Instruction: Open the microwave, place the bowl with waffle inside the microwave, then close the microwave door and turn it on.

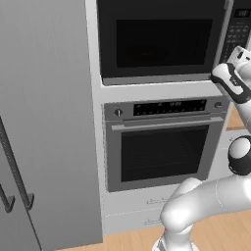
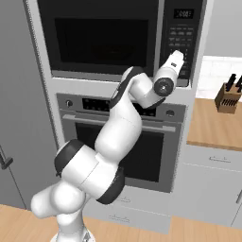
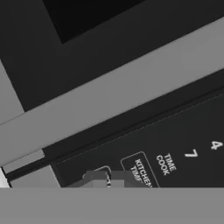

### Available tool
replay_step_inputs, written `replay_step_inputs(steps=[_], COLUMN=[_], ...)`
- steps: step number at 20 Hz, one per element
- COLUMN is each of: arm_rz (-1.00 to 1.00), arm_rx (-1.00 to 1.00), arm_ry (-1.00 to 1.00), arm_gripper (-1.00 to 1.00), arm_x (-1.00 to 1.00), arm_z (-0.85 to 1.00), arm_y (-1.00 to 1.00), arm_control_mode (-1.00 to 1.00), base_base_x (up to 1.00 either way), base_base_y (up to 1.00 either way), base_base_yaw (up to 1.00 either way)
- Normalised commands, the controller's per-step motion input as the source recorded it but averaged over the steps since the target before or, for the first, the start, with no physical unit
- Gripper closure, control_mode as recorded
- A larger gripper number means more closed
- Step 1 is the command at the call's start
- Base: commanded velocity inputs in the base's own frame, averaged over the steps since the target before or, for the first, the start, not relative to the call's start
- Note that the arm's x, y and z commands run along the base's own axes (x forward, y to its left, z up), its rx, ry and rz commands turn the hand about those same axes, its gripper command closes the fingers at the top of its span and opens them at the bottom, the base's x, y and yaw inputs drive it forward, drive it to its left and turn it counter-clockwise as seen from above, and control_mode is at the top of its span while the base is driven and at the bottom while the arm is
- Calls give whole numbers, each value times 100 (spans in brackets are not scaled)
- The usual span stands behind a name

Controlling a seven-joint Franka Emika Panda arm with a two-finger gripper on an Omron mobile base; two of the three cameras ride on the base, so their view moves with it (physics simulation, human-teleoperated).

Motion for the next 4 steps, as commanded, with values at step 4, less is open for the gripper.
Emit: replay_step_inputs(steps=[4], arm_rz=[0], arm_rx=[0], arm_ry=[0], arm_gripper=[100], arm_x=[21], arm_z=[-2], arm_y=[0], arm_control_mode=[-100], base_base_x=[0], base_base_y=[0], base_base_yaw=[0])
